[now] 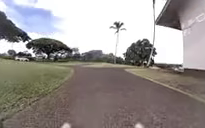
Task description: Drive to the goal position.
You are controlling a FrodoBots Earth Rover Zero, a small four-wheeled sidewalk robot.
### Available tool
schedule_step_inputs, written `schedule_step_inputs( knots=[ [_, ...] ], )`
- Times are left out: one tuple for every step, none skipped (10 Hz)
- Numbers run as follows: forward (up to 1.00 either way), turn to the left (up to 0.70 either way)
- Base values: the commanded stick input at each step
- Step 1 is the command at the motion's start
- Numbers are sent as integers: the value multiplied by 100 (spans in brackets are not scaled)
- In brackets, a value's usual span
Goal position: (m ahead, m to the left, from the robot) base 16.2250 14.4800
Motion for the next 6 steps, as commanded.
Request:
schedule_step_inputs(
  knots=[
    [70,0],
    [70,0],
    [70,0],
    [70,0],
    [70,0],
    [70,0]
  ],
)
